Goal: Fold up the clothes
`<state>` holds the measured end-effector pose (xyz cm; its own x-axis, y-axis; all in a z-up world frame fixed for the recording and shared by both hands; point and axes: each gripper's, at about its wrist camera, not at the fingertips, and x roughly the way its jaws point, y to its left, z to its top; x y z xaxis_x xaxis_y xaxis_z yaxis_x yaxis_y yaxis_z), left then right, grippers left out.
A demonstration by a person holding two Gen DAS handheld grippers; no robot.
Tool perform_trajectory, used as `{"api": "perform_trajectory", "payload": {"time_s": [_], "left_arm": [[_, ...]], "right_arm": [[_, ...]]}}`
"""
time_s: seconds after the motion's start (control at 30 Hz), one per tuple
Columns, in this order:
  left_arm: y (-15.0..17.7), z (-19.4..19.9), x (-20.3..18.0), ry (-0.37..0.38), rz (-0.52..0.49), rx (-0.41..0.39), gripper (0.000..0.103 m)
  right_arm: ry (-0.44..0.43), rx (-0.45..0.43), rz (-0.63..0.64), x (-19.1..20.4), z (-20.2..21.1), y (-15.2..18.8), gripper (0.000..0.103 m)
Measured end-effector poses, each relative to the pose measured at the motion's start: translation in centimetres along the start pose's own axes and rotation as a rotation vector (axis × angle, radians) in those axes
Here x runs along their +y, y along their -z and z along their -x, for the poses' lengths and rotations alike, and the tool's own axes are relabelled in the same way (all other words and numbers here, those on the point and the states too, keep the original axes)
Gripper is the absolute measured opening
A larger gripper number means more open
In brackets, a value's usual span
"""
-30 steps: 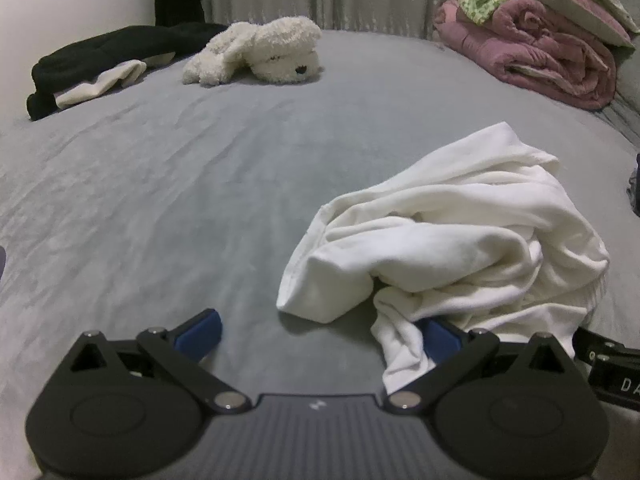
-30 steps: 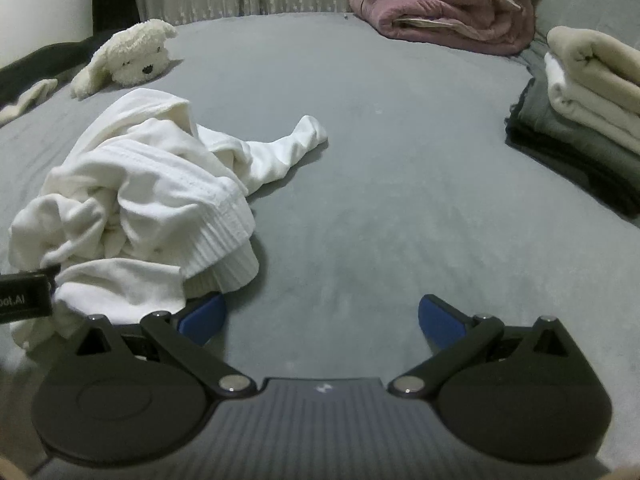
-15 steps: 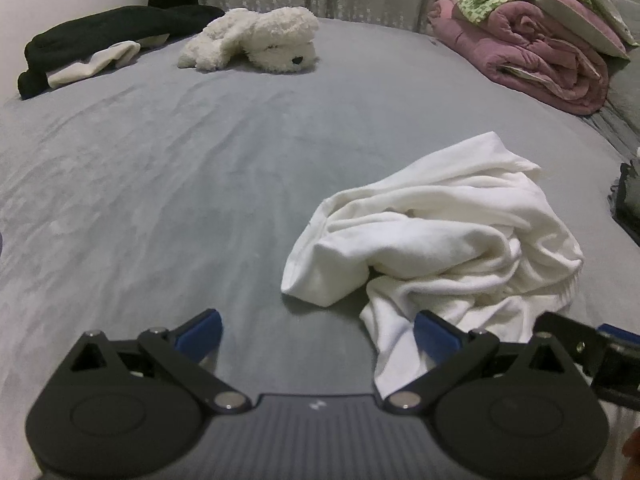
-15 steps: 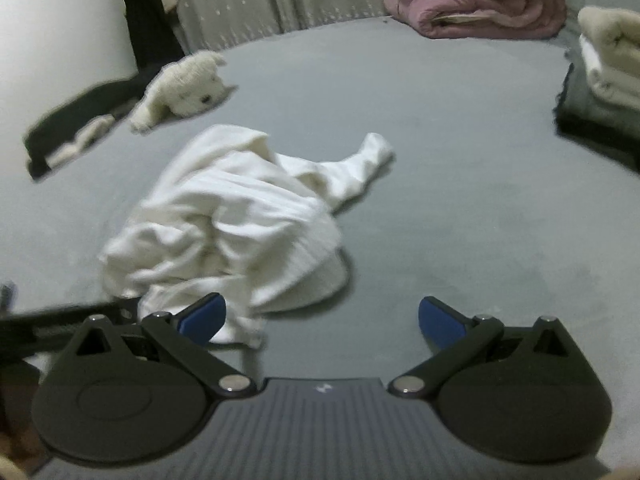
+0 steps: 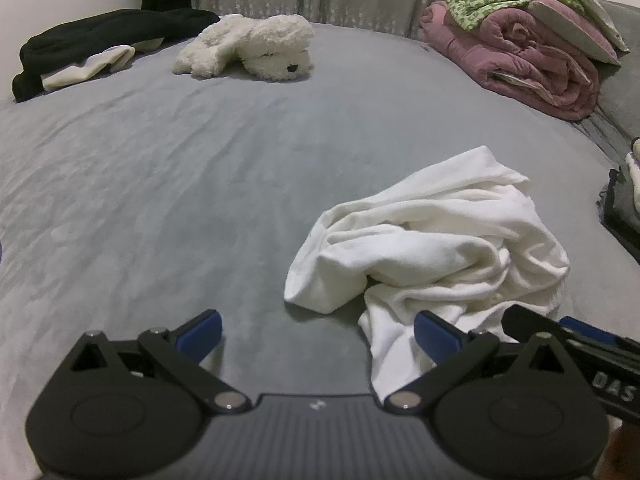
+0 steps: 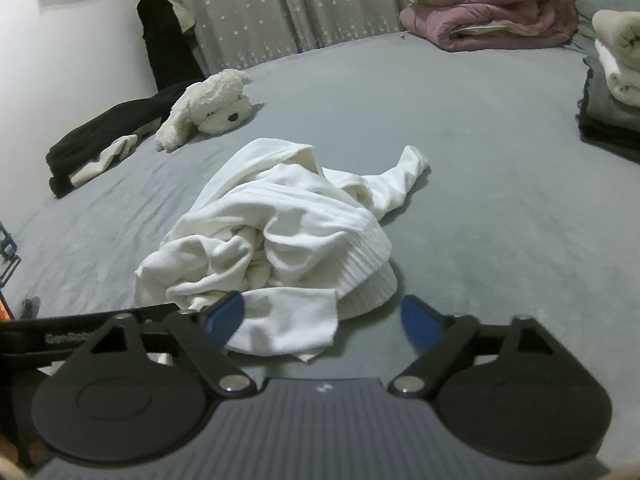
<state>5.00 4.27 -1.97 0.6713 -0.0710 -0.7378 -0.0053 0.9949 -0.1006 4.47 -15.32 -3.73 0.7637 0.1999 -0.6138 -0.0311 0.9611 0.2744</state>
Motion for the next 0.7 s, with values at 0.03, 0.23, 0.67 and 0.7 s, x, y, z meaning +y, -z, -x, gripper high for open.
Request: {"api": "perform_trajectory", "payload": {"time_s": [0.03,0.23,0.67,0.7], "left_arm": [[-0.1,0.1,0.0,0.004,0.000,-0.001,0.102],[-0.1,0.2,-0.1,0.022,-0.010,-0.004,0.099],[-0.2,0.0,-0.7,0.167,-0.004,0.028,0.026],[-0.1,0.0,-0.8,0.182,-0.004,0.034,0.016]], "right_arm": [[0.007,-0.002,-0.002,-0.1,0.1,0.1,0.073],[0.052,-0.005,0.014,-0.2,0.0,0.3,0.044],[0.035,-0.049,0.030,0.1,1.2,0.1,0.014],[0.037,-0.053,0.030,0.1,1.4,0.0,0.014]]}}
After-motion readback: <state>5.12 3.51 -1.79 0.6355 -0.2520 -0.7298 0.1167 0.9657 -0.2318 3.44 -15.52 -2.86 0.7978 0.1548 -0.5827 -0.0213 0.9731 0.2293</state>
